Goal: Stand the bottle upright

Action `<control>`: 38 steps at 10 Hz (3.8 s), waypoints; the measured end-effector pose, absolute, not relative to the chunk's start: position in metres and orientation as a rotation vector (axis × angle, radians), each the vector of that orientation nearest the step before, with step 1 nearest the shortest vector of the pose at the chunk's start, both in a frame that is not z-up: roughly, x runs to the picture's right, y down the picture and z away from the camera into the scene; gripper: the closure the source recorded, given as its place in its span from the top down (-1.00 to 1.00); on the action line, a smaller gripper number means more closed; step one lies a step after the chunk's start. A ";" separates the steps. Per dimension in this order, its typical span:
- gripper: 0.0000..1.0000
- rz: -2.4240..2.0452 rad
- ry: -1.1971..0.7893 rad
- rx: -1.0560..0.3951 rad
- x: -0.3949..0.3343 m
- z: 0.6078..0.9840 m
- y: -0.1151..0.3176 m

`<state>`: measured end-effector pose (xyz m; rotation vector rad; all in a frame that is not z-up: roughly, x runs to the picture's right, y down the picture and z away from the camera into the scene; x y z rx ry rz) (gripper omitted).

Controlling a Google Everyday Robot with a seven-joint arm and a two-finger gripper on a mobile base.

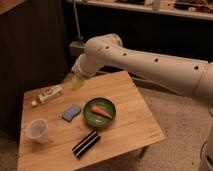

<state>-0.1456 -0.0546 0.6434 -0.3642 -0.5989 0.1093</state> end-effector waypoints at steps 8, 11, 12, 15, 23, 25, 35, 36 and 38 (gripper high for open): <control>0.30 -0.634 -0.748 -0.412 -0.152 0.629 -0.042; 0.30 -0.649 -0.748 -0.408 -0.152 0.628 -0.042; 0.30 -0.651 -0.744 -0.397 -0.152 0.627 -0.041; 0.30 -0.779 -0.727 -0.268 -0.166 0.609 -0.027; 0.30 -0.875 -0.576 -0.238 -0.197 0.647 -0.030; 0.30 -0.819 -0.584 -0.224 -0.181 0.697 -0.050; 0.30 -0.846 -0.683 -0.232 -0.273 0.860 -0.085; 0.30 -0.849 -0.707 -0.236 -0.282 0.863 -0.087; 0.30 -0.837 -0.749 -0.247 -0.288 0.871 -0.087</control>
